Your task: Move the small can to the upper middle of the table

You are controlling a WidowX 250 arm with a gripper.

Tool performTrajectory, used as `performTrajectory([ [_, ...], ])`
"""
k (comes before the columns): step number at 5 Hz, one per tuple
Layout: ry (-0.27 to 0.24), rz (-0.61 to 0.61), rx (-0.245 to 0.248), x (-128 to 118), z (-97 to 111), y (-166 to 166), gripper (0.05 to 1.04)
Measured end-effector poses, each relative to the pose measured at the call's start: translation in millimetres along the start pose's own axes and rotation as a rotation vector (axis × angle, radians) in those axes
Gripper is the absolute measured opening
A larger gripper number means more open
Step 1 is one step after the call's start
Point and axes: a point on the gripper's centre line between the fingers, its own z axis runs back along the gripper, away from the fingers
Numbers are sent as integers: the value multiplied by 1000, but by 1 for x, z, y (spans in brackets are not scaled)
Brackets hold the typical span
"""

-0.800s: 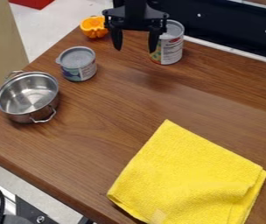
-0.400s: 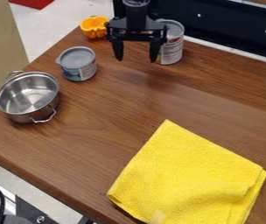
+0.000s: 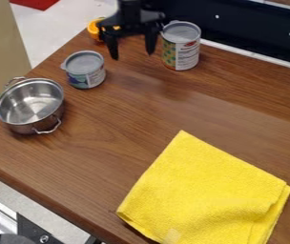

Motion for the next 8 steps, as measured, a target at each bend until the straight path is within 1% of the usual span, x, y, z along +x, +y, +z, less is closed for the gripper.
performTrajectory([
  [1,-15,45,5,22,15,15,997],
  [2,-66,141,-12,43,22,29,997],
  [3,-134,255,8,56,26,37,997],
  [4,-200,436,54,64,26,49,997],
  [5,-149,504,125,63,13,60,997],
  [6,-158,551,121,73,10,66,997],
  [7,-138,554,102,78,3,84,997],
  [8,-126,542,102,80,-1,99,997],
])
